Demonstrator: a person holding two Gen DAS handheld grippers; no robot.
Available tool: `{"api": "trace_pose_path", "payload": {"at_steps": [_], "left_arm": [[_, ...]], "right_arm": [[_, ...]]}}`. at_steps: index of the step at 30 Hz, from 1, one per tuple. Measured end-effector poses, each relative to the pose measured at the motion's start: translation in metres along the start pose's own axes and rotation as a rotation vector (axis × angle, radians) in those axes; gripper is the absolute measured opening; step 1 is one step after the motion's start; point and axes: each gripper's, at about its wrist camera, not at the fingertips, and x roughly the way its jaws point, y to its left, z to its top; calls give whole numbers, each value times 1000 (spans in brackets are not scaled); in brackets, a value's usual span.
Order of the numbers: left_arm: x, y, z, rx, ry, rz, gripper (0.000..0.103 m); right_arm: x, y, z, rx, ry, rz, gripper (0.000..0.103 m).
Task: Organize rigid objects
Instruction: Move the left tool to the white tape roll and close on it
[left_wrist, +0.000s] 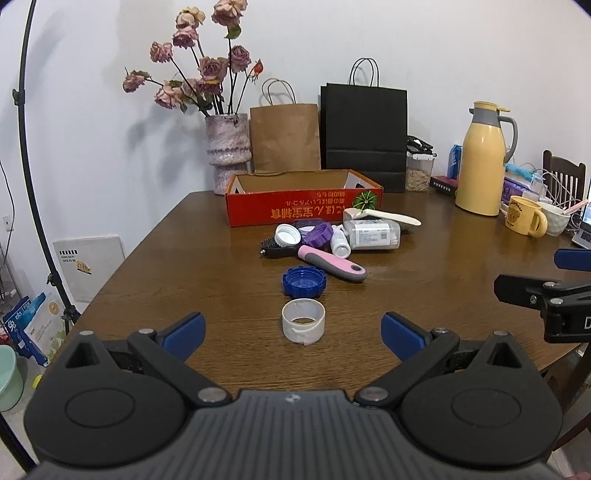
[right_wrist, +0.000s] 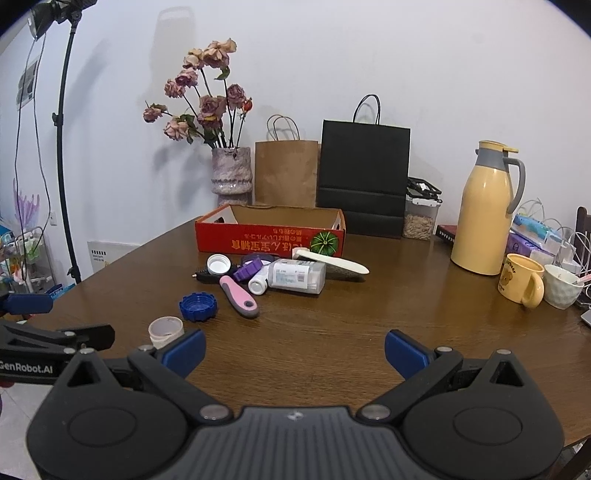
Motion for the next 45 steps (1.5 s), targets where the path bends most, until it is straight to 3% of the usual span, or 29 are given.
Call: {"api": "trace_pose_path", "payload": {"at_steps": [26, 34, 37, 40, 45], "left_arm": [[91, -5, 8, 25, 117, 19, 103], [115, -7, 7, 24, 152, 21, 82], [121, -7, 7, 25, 160, 15, 70], [128, -6, 6, 20, 175, -3, 44], [128, -5, 7, 19, 162, -17, 44]], "right_arm": [[86, -14, 1, 19, 99, 42, 103], [109, -15, 0, 22, 126, 58, 103], [116, -15, 0, 24, 132, 65, 103], [124, -15, -1, 23, 139, 74, 103], [135, -11, 1, 14, 148, 90, 103]]}}
